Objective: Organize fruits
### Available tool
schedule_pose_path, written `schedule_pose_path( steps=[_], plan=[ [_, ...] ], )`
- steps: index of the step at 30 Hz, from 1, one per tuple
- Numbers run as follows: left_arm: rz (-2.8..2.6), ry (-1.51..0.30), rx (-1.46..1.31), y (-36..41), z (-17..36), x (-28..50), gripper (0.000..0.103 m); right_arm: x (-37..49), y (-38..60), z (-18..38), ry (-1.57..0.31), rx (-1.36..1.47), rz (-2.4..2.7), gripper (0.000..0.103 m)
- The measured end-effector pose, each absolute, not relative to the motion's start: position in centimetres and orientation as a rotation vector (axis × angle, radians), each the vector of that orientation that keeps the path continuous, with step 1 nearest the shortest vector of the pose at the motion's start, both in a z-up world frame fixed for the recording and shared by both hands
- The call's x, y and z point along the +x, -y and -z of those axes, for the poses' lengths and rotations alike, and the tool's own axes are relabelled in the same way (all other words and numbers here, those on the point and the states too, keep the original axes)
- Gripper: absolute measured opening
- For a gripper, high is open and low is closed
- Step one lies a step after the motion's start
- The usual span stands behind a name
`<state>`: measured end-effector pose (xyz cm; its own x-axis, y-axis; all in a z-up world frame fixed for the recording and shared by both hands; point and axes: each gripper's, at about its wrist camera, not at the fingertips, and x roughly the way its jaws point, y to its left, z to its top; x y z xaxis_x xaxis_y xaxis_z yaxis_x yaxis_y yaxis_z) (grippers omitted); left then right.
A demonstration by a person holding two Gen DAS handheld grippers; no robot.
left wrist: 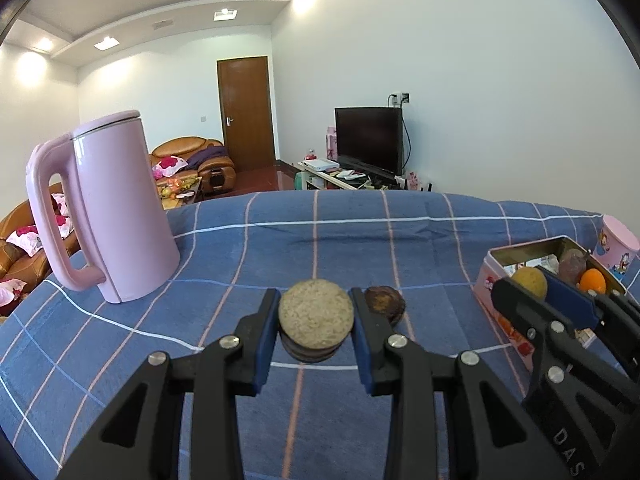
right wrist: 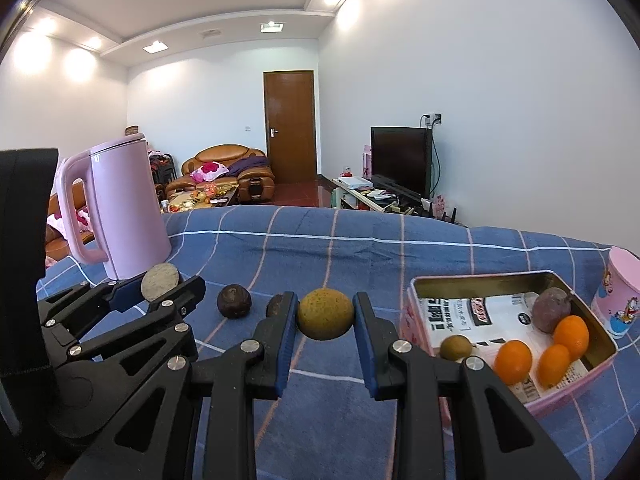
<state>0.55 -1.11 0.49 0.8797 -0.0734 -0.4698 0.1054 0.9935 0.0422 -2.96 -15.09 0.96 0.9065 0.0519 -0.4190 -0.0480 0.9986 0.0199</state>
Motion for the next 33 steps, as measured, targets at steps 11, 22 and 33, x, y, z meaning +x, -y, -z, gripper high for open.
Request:
schedule_pose_path(
  steps=[11,22,33],
  plan=[
    [0.121,-0.514,0.056,3.3,-0.4,-0.5,0.036,-4.1,17.9,-0.9,-0.447,0.011,-0.03,0.03],
    [0.142,-0.542,0.059,5.9,-0.1,-0.6,0.036,-4.9,21.4,-1.0,-0.442,-0.005,0.01,0.03],
    [0.174,-0.533,0.09,9.7,-0.2,-1.1,0.036,-5.5,25.4,-1.3,-0.435,-0.011,0.05,0.03]
  ],
)
